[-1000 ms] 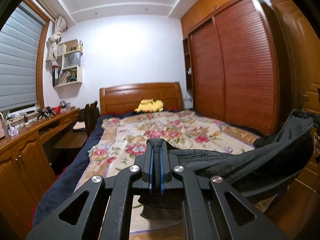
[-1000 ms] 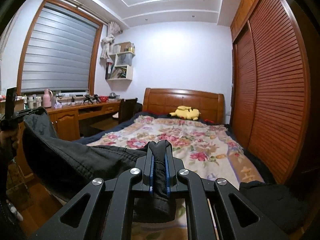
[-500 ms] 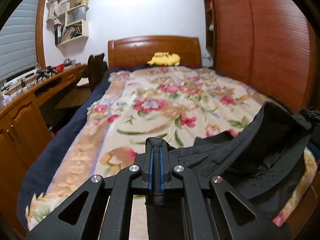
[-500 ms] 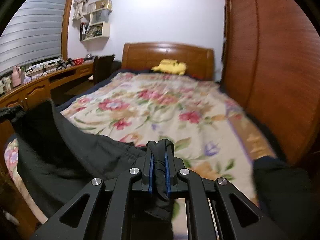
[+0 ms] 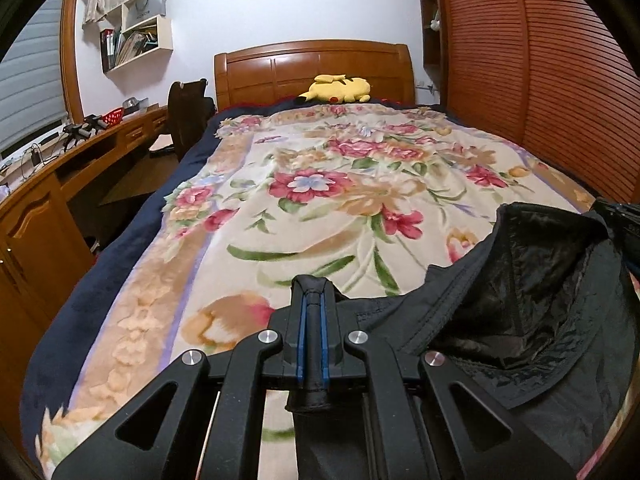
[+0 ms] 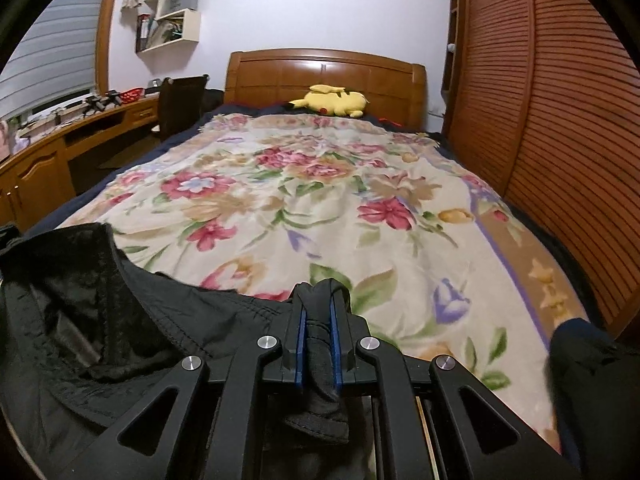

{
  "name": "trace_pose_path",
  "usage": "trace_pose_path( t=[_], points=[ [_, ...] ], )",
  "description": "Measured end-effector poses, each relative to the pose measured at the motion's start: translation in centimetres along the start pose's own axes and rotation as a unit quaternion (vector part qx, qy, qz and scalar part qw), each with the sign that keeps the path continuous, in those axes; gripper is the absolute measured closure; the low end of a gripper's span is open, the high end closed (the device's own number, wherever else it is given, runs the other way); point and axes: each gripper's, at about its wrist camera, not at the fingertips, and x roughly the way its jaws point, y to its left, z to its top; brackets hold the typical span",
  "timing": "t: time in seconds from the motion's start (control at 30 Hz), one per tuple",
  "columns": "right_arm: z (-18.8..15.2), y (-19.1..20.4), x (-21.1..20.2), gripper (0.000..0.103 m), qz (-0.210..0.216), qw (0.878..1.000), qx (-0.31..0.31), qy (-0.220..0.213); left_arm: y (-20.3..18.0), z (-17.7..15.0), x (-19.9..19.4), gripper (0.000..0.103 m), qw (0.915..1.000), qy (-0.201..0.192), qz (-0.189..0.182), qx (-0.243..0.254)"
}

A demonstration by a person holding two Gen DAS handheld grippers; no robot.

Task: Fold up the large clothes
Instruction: 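Lower the hem onto the collar and open both tools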

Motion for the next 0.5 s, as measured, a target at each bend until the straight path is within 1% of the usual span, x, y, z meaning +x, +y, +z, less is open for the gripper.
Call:
trace_pose_path(
  t=[0.07,0.13,0.2,0.23,0.3,0.33,0.37,0.4,0.43,0.47,0.5],
  points=[
    [-0.2,0.2,1.6,0.094,-0.004,1.0,0.009,0.008,0.2,-0.1,0.6,0.095,0.9999,0.006,-0.005,-0.007],
    [-0.6,0.3,2.6,0.093,-0.003,1.0,0.019,0.023,0.2,-0.5,1.0,0.095,0.9995,0.022,-0.019,-0.012],
    [-0.9,0.7,3.0,0.092,-0.007,0.999,0.014,0.028,0.0,-1.2,0.9,0.092,0.999,0.031,-0.03,-0.009],
    [-1.0,0.9,3.0,0.091,-0.008,0.999,0.012,0.029,-0.1,-1.6,0.6,0.087,0.9991,0.03,-0.029,-0.004],
    [-1.2,1.1,2.5,0.085,-0.009,0.999,0.015,0.031,-0.5,-2.0,-0.2,0.074,0.9995,0.021,-0.021,0.01],
    [-1.1,1.1,2.2,0.076,-0.013,0.999,0.016,0.031,-0.7,-2.3,-0.9,0.06,0.9994,0.016,-0.025,0.016],
    [-1.0,1.1,1.8,0.062,-0.016,0.999,0.016,0.03,-0.8,-2.4,-1.4,0.052,0.9992,0.014,-0.032,0.018],
    [-1.0,1.0,1.4,0.054,-0.017,0.999,0.017,0.026,-0.9,-2.7,-2.0,0.049,0.9989,0.015,-0.039,0.019],
    [-0.9,0.9,0.9,0.04,-0.02,0.999,0.016,0.02,-0.9,-2.8,-2.4,0.04,0.9988,0.015,-0.042,0.02],
    [-0.9,0.9,0.3,0.035,-0.026,1.0,0.012,0.011,-1.0,-3.1,-2.9,0.031,0.9987,0.013,-0.045,0.021],
    [-1.0,0.9,-0.1,0.034,-0.027,1.0,0.006,0.005,-1.1,-3.3,-3.3,0.027,0.9985,0.011,-0.05,0.022]
  ],
)
